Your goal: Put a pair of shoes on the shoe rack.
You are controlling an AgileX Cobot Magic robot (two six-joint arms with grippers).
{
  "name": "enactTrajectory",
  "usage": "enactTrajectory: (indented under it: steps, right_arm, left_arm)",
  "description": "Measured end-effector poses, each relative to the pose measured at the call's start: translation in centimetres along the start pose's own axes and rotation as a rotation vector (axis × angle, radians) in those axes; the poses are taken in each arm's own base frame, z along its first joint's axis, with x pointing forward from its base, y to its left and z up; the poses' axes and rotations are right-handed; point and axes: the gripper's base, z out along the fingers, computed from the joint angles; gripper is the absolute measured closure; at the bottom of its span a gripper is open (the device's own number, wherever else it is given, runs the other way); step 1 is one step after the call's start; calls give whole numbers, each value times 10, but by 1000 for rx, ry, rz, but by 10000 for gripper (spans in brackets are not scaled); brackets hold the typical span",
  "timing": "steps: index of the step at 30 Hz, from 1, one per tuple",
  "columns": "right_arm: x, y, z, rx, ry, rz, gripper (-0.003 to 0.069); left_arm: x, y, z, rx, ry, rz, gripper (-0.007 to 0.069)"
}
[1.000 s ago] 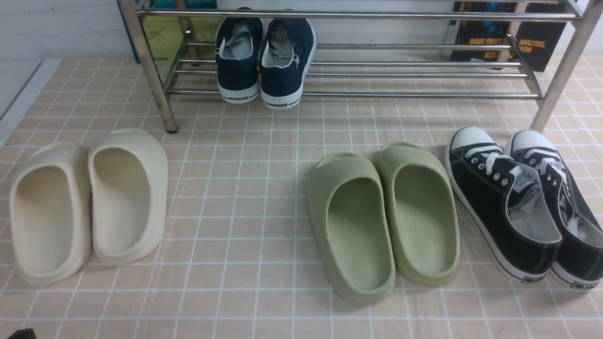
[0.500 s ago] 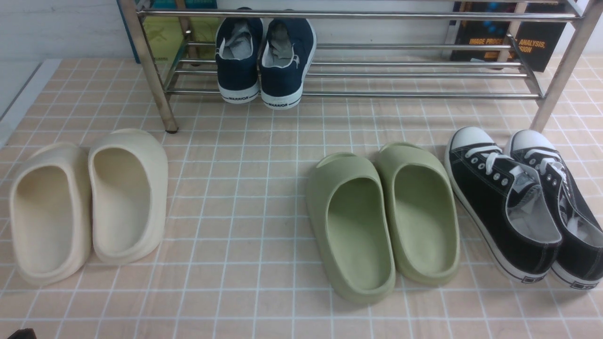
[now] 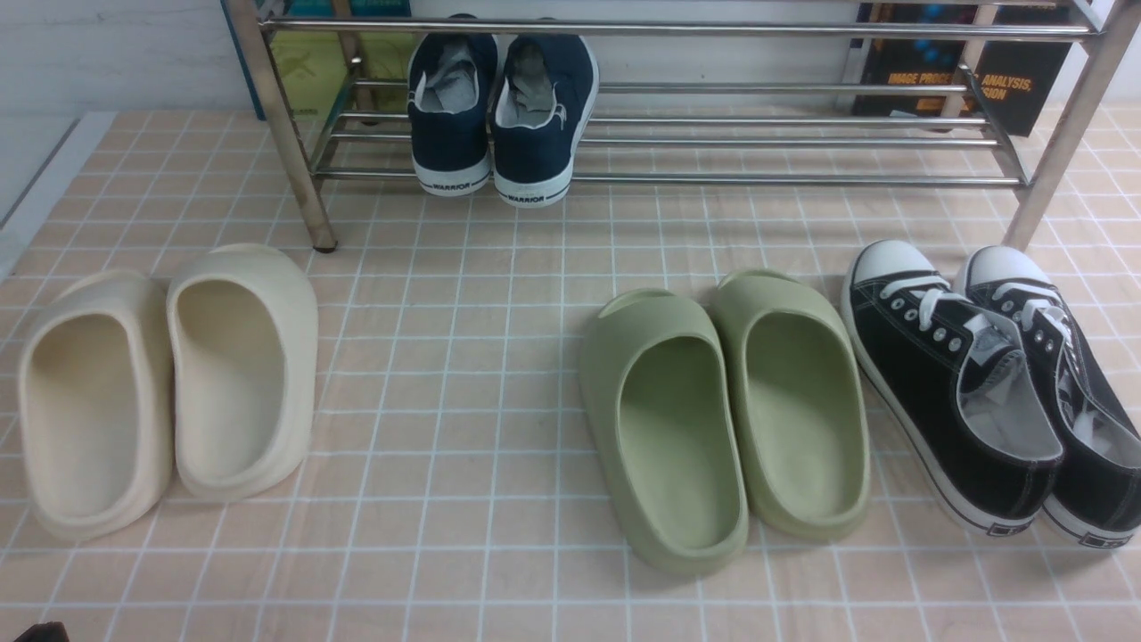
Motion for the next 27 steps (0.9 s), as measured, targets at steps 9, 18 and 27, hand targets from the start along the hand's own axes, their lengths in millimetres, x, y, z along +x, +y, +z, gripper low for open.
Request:
enactTrajectory:
  steps: [9, 18, 27]
  right_arm:
    - [0, 0, 0, 0, 0, 0, 419]
    - [0, 0, 0, 0, 0, 0, 419]
    - [0, 0, 0, 0, 0, 0, 419]
  left_arm:
    - [0, 0, 0, 0, 0, 1, 582]
    - [0, 0, 0, 0, 0, 1, 571]
    - [0, 0, 0, -1, 0, 4, 566]
